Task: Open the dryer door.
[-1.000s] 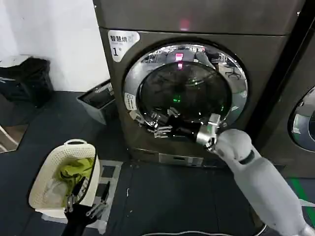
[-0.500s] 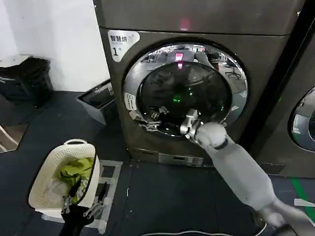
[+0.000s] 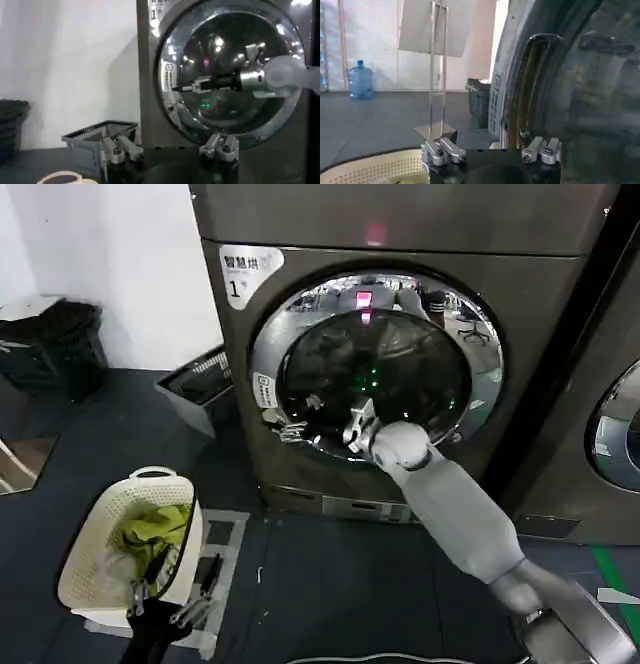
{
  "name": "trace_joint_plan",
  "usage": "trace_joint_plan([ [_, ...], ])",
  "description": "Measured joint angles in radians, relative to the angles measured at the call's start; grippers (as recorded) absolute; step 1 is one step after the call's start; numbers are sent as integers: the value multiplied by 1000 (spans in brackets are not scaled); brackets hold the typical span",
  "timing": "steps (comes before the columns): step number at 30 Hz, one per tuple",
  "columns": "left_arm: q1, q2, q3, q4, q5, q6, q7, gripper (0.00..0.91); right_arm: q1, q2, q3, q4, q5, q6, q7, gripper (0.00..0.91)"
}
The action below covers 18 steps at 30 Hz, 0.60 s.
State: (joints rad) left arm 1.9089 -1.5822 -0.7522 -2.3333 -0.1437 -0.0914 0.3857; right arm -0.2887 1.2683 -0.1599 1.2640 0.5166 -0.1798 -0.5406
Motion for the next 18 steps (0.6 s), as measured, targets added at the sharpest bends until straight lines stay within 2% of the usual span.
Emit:
trace_joint_plan([
  [6,-3,5,-8,-20,-54,37,-1,907,8,-1,5,-4,23,-3,-48,907],
  [10,-16,20,-24,-31,-59,68,1,907,-1,-24,16,23,67,-26,-116,907],
  [13,-33,31,-39,-16,-81,70,6,907,-14,-46,18,52,72,-30,-171,907],
  [18,-76,66,-86,22,-182,120,76,907,-37,-84,14,96,71,-47,-256,907],
])
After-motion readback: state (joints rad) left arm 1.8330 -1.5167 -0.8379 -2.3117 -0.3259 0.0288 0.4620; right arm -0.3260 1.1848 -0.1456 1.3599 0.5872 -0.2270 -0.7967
